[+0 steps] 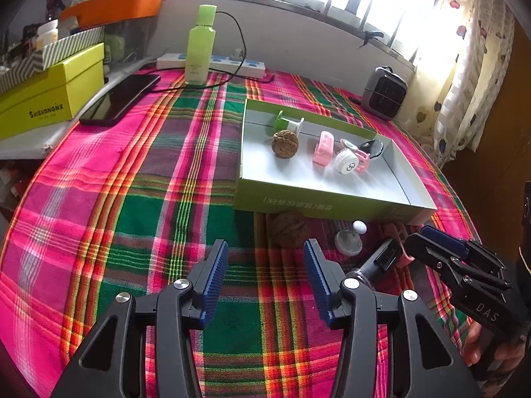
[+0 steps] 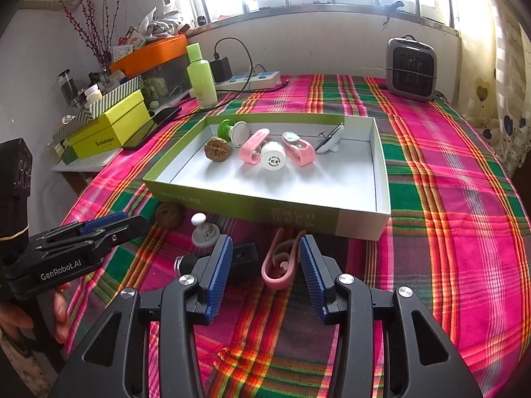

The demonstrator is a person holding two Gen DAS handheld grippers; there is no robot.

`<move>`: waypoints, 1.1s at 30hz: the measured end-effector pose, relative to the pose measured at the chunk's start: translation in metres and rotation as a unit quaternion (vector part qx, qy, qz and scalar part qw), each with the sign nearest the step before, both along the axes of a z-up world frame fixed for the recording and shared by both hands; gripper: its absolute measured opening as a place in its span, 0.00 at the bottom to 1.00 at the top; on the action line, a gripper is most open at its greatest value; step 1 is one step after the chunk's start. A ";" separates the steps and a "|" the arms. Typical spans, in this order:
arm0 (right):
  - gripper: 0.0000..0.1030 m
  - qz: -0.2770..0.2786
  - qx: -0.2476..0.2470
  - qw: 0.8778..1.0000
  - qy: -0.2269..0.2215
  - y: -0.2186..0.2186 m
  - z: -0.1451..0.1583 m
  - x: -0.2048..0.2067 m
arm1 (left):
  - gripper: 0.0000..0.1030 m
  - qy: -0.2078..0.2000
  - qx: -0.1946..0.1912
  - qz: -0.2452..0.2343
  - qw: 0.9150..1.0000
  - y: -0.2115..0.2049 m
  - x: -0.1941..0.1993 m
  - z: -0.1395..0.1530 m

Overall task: Organize objects
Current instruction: 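Withdraw both tools from the box toward the pink hook and black stamp, then close right tool on the pink curved hook while left tool approaches the black stamp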

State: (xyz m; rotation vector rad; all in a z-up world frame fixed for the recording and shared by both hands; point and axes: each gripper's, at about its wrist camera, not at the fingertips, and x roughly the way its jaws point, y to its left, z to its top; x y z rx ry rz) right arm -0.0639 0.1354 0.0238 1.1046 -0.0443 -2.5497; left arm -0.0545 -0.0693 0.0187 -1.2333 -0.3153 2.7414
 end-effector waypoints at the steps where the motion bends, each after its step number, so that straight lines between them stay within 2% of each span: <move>1: 0.43 0.000 -0.002 1.000 -0.003 0.000 -0.001 -0.001 | 0.45 -0.002 0.003 0.001 1.000 -0.002 0.001 -0.002; 13: 0.43 0.019 0.010 1.000 -0.012 -0.007 -0.007 -0.006 | 0.45 -0.011 0.011 0.002 1.000 -0.006 0.005 -0.010; 25: 0.43 -0.022 0.014 0.999 -0.021 0.000 -0.008 -0.017 | 0.45 -0.009 0.017 -0.011 1.000 -0.001 0.008 -0.011; 33: 0.43 -0.037 0.017 0.999 -0.025 0.008 -0.008 -0.011 | 0.45 -0.010 0.019 -0.024 0.999 0.005 0.009 -0.010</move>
